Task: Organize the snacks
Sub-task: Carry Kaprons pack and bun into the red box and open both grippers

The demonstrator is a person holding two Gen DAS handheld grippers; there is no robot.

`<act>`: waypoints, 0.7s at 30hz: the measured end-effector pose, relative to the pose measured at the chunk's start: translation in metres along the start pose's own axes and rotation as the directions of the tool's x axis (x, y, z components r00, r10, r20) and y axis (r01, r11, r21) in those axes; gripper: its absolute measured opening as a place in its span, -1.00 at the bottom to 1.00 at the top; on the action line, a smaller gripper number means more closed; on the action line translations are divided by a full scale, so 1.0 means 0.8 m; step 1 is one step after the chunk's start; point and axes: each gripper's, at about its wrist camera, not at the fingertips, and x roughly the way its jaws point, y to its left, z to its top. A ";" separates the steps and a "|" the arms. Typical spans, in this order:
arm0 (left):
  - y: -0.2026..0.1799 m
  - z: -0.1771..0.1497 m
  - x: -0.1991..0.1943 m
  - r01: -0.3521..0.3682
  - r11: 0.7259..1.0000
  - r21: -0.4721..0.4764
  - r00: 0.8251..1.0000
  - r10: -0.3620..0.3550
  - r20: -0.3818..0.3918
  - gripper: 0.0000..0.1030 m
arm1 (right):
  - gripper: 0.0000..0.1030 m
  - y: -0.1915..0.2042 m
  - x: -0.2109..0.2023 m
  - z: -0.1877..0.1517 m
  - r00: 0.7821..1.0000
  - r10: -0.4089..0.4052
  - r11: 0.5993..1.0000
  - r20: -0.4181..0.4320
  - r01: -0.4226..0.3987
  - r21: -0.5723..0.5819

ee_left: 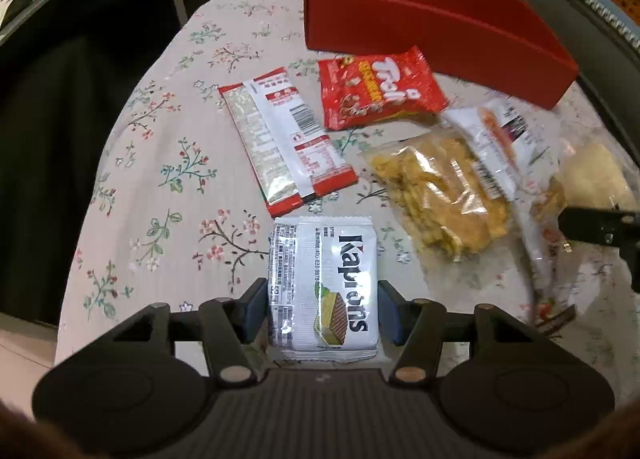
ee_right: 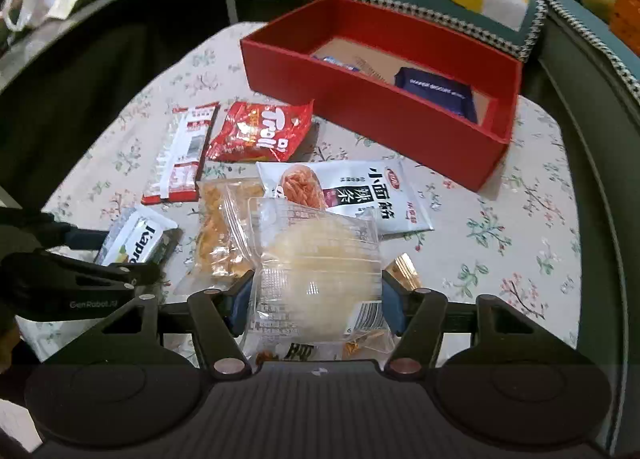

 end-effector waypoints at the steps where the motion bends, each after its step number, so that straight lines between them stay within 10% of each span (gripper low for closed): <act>1: -0.001 -0.001 -0.008 0.006 1.000 -0.006 1.000 -0.006 0.014 0.25 | 0.33 0.000 -0.006 -0.003 1.000 -0.004 1.000 0.009 0.004 0.006; 9: -0.027 0.034 -0.065 0.056 0.998 -0.014 0.990 -0.053 0.132 0.25 | 0.33 -0.014 -0.043 0.003 0.996 -0.021 0.996 0.091 0.013 0.084; 21: -0.064 0.163 -0.026 0.128 0.991 -0.027 0.968 -0.119 0.222 0.25 | 0.33 -0.057 0.000 0.086 0.987 -0.082 0.984 0.138 0.058 0.168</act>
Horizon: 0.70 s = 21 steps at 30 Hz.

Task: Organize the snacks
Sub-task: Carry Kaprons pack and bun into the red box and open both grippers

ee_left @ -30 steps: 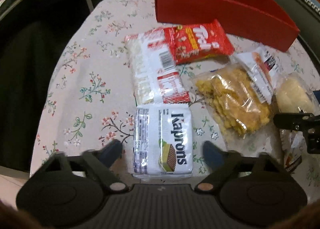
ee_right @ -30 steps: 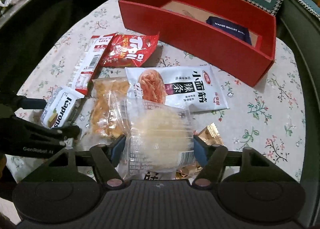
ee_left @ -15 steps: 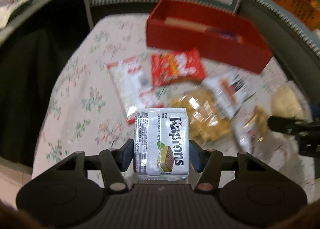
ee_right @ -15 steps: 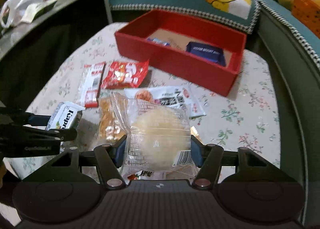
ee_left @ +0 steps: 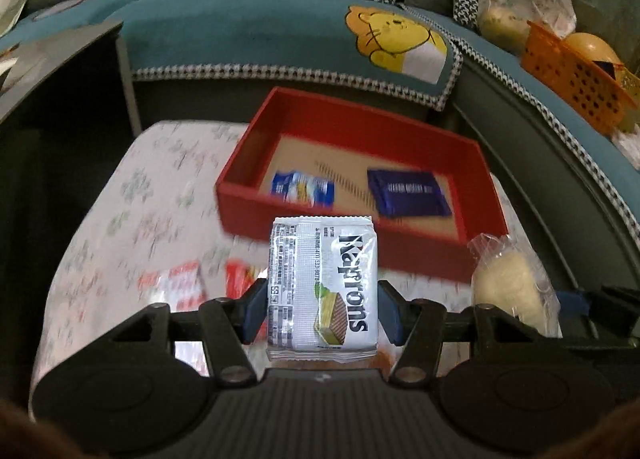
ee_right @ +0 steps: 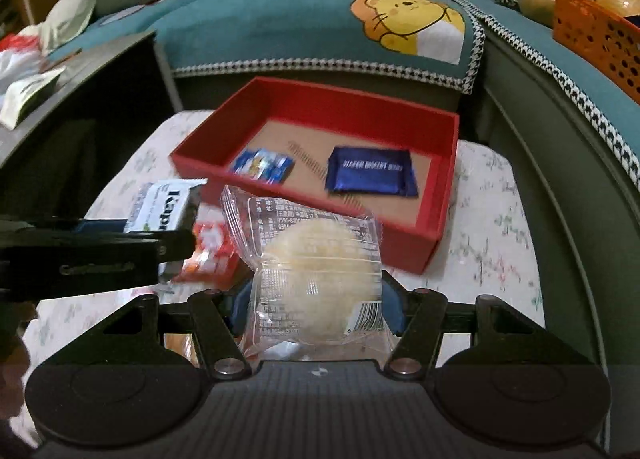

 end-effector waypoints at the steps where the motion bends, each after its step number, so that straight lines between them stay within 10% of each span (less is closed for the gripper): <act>1: -0.002 0.007 0.006 -0.004 1.000 0.000 1.000 0.004 0.006 0.25 | 0.33 -0.002 0.005 0.007 1.000 -0.005 1.000 0.006 0.005 0.003; 21: 0.001 0.091 0.131 -0.085 0.996 -0.004 0.996 0.086 0.017 0.25 | 0.32 -0.037 0.119 0.085 0.997 -0.070 0.997 0.020 0.069 0.036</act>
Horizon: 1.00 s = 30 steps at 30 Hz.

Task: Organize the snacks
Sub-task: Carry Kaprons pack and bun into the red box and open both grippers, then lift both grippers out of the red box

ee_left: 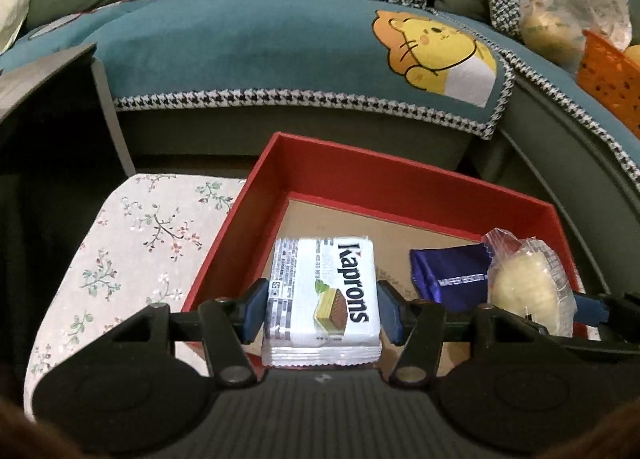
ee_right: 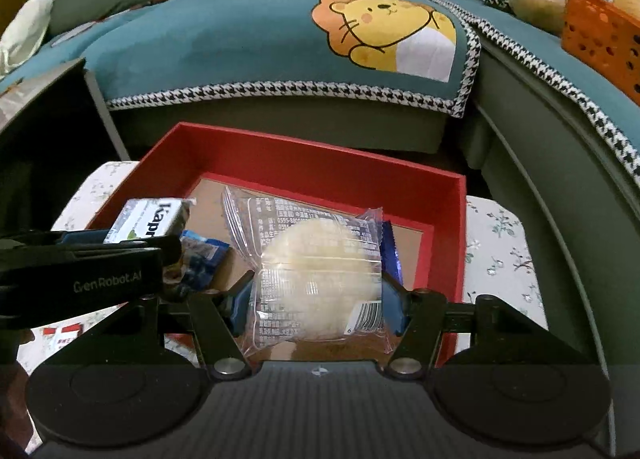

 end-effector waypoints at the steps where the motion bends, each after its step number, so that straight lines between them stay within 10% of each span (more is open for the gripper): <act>1: 0.001 -0.001 0.004 -0.005 1.000 0.001 1.000 0.005 -0.004 0.25 | 0.33 0.000 0.005 0.000 1.000 0.000 1.000 -0.007 0.000 -0.001; 30: 0.006 -0.004 -0.047 0.018 1.000 -0.021 0.999 -0.017 0.030 0.43 | 0.45 0.001 -0.040 0.002 0.995 -0.032 0.999 0.095 0.031 0.011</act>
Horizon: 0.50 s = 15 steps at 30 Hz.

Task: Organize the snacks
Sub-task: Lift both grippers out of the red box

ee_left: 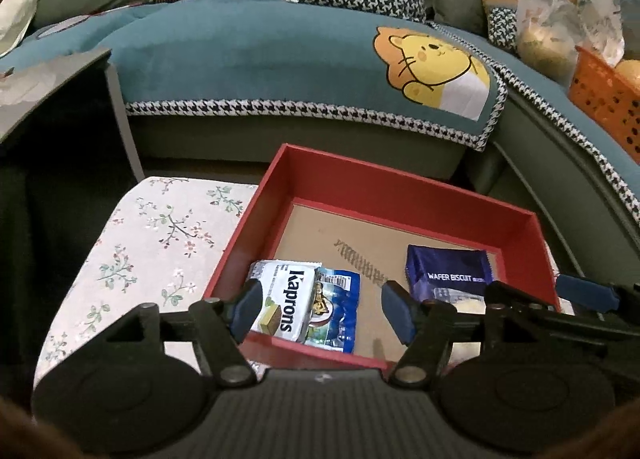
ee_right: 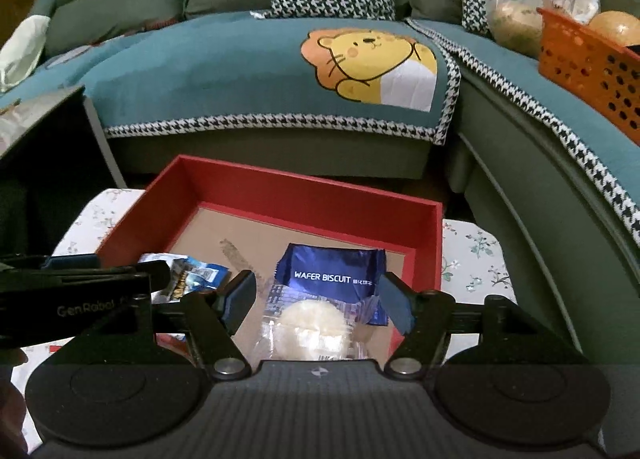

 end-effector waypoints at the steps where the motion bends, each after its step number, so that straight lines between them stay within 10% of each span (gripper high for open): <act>1: 0.000 -0.001 -0.004 0.001 1.000 0.003 1.000 -0.001 0.002 0.43 | 0.45 0.001 -0.004 -0.001 1.000 -0.001 1.000 0.003 0.001 -0.005; 15: 0.049 -0.064 -0.060 0.027 0.999 -0.028 0.997 -0.029 -0.070 0.56 | 0.53 0.033 -0.050 -0.048 0.998 0.042 0.995 -0.055 -0.047 -0.091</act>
